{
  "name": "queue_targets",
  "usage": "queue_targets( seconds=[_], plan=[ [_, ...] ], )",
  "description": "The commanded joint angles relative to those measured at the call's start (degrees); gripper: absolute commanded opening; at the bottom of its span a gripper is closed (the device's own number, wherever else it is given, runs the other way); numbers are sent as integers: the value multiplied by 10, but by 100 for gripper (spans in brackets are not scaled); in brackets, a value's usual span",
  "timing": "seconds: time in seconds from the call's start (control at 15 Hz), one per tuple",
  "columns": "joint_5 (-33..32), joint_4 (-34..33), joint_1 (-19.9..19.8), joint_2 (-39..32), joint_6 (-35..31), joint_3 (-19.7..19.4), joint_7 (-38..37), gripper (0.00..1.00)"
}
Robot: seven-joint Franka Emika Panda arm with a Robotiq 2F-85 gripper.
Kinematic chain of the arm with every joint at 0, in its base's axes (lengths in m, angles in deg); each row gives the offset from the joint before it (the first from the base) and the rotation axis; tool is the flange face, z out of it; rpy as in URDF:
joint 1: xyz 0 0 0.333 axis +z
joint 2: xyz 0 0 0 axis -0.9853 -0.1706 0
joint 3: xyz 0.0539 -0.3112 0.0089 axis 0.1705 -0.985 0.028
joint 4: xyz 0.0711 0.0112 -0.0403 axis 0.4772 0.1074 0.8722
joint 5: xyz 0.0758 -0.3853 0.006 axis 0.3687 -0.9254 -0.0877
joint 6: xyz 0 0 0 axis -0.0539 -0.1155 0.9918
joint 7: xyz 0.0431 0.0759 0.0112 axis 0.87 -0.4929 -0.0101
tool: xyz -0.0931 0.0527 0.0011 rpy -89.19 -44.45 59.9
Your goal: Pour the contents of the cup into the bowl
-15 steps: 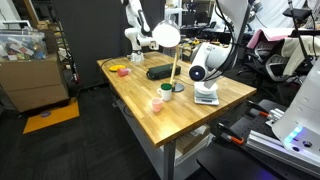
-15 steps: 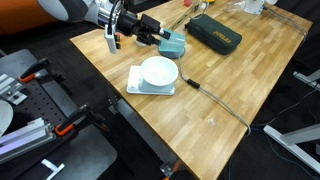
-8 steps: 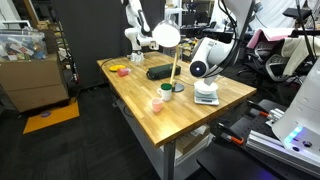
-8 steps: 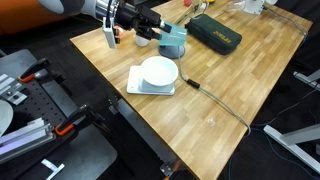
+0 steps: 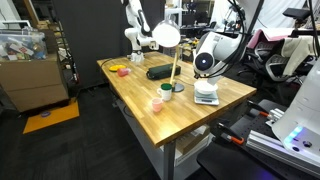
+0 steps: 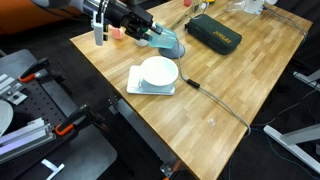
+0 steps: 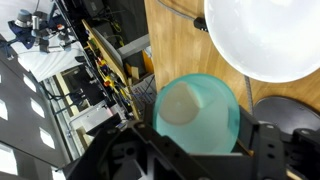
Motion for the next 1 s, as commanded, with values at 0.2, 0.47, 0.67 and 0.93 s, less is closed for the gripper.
queue_targets(
  seconds=[0.2, 0.47, 0.67, 0.93],
  plan=[
    [-3, 39, 4, 74, -89, 12, 43, 52],
    [8, 44, 19, 94, -156, 20, 77, 52],
    [21, 44, 25, 89, -194, 17, 119, 52],
    [12, 22, 16, 45, -282, 14, 185, 52]
  ],
)
